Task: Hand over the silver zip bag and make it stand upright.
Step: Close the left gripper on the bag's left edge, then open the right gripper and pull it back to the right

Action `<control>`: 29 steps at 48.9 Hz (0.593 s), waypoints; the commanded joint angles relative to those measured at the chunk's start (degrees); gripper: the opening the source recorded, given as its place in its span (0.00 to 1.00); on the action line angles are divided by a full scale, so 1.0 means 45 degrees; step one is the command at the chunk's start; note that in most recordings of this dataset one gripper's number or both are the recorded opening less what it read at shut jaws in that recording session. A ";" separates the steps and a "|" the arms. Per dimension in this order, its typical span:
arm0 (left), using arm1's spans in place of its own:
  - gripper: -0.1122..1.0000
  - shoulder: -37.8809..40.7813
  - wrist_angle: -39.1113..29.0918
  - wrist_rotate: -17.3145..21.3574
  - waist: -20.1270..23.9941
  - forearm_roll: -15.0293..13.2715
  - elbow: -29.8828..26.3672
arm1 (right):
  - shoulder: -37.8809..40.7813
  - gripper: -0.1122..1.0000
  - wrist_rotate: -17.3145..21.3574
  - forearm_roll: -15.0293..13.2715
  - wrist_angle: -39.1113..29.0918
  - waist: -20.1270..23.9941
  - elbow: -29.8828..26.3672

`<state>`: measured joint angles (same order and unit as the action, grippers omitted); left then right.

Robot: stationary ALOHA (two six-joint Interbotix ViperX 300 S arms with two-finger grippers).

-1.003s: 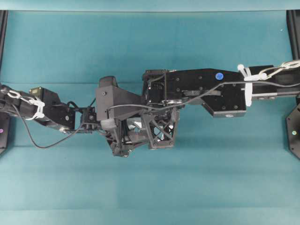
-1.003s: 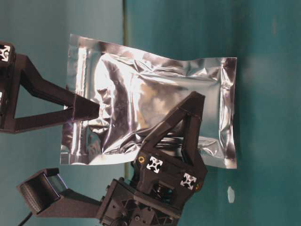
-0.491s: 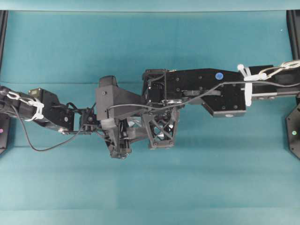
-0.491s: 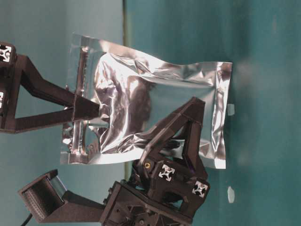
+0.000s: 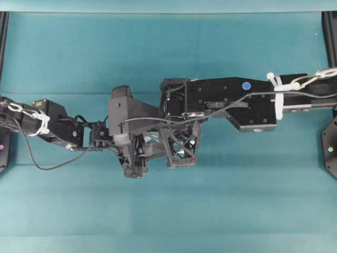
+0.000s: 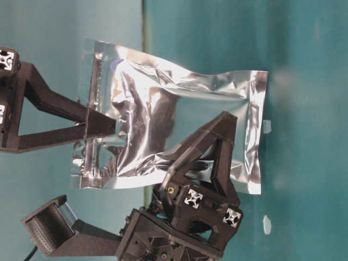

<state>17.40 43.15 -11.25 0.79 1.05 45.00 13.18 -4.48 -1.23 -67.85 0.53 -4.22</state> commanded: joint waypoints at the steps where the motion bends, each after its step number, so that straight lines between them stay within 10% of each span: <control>1: 0.38 -0.0059 0.0059 0.0000 0.0059 0.0000 0.0000 | -0.0234 0.25 0.0195 0.0215 -0.0020 0.0117 -0.0039; 15: 0.37 -0.0039 0.0059 0.0039 0.0020 0.0000 0.0020 | -0.0664 0.89 0.0664 -0.0078 0.0000 0.0137 -0.0020; 29: 0.37 -0.0039 0.0059 0.0059 0.0000 0.0000 0.0059 | -0.2598 0.88 0.2129 -0.0645 0.0039 0.0293 0.0801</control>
<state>17.49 43.15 -10.99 0.97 0.97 45.44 5.98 2.99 -3.69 -68.03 1.05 -1.32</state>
